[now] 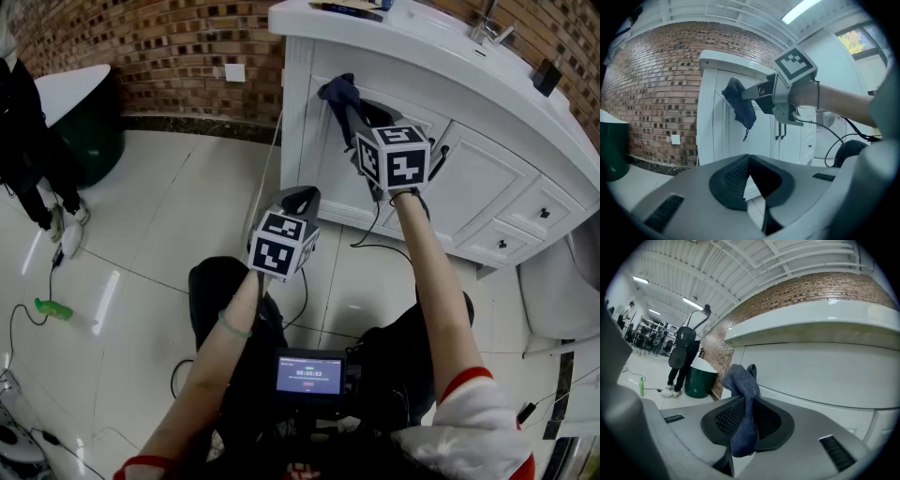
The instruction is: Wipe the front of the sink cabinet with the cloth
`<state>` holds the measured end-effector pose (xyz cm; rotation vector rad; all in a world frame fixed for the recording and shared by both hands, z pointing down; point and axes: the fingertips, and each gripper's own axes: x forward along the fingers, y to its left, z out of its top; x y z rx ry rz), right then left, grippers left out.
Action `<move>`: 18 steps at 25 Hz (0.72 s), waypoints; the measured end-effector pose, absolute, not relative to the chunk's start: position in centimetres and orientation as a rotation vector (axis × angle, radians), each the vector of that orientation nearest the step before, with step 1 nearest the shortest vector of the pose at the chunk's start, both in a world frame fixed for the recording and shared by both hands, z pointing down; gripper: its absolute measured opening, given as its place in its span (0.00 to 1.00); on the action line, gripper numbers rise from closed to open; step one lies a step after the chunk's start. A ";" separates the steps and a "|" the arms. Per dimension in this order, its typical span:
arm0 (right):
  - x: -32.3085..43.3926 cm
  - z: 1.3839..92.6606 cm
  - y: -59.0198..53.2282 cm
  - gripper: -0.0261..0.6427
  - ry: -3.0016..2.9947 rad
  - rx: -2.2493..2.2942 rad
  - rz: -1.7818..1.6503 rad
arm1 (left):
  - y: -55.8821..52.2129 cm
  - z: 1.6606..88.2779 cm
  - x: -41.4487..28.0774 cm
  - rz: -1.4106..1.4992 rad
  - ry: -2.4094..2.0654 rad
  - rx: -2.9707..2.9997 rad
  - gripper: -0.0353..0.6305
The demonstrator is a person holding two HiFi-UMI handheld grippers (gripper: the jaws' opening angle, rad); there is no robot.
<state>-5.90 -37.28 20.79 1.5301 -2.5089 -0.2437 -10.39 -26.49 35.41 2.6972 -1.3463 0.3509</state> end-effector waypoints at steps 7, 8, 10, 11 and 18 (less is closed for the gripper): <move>-6.4 27.6 -38.9 0.13 -2.454 1.504 -0.133 | -26.8 35.9 -12.3 0.313 -1.367 2.672 0.08; -6.4 28.9 -39.1 0.13 -2.444 1.500 -0.111 | -26.8 35.8 -12.4 0.286 -1.371 2.665 0.08; -6.4 31.7 -39.4 0.13 -2.428 1.491 -0.061 | -26.9 36.1 -12.5 0.240 -1.373 2.645 0.08; -6.5 33.2 -39.6 0.13 -2.421 1.483 -0.032 | -26.9 36.6 -12.5 0.236 -1.371 2.633 0.08; -6.8 44.6 -39.9 0.13 -2.324 1.418 0.217 | -26.9 40.8 -12.1 0.289 -1.341 2.550 0.08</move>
